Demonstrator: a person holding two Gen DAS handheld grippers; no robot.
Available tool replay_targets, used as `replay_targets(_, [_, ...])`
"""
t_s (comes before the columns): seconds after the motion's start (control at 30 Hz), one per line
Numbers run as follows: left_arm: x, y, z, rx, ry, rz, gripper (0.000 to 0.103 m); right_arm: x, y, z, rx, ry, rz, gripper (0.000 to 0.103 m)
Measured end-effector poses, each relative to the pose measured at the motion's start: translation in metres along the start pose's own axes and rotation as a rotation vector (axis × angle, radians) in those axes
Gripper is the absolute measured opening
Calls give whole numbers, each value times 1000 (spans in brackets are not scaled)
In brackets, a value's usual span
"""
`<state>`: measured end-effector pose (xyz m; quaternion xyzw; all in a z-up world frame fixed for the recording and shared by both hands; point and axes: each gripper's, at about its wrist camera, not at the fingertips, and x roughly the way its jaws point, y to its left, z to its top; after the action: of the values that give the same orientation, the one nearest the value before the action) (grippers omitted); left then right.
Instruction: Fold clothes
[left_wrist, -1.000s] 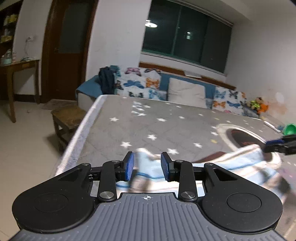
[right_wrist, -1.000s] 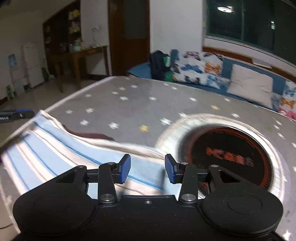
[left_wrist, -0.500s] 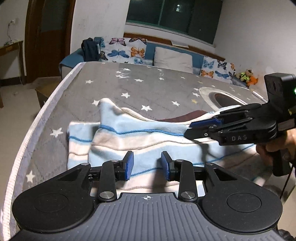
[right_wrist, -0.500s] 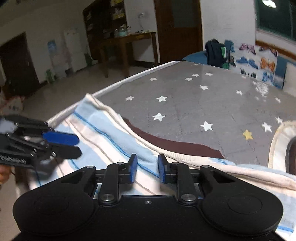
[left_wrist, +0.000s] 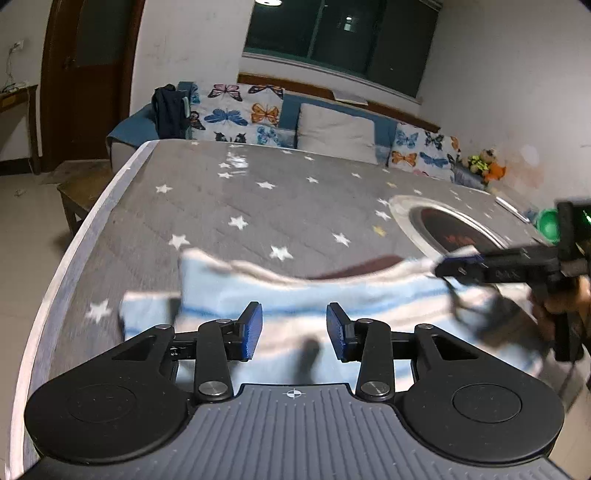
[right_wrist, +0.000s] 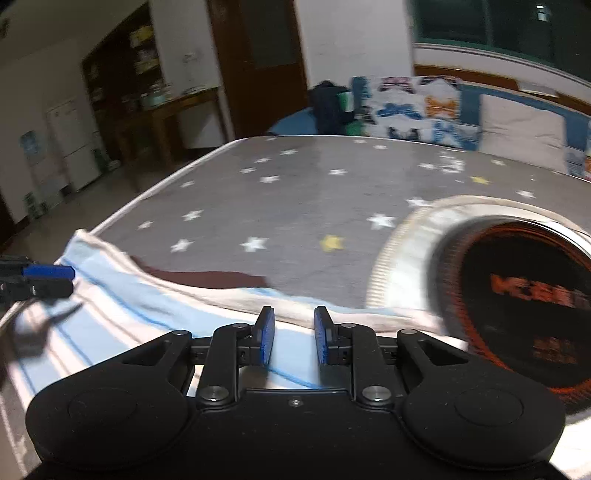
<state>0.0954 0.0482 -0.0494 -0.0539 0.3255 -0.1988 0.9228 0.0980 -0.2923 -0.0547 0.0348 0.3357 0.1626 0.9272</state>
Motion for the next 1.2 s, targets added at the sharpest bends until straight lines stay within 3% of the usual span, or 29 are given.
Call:
replay_targets(0.23, [14, 20, 3, -110, 42, 5, 39, -7, -4, -3, 11, -7, -12, 25])
replay_targets(0.5, [-28, 18, -11, -119, -3, 46, 48, -41, -8, -18, 28, -17, -55, 46])
replay_targets(0.87, [-87, 25, -44, -173, -49, 157, 60, -51, -8, -36, 78, -12, -67, 47])
replay_targets(1.2, [-81, 34, -52, -205, 3, 186, 61, -60, -8, -52, 123, -7, -77, 52])
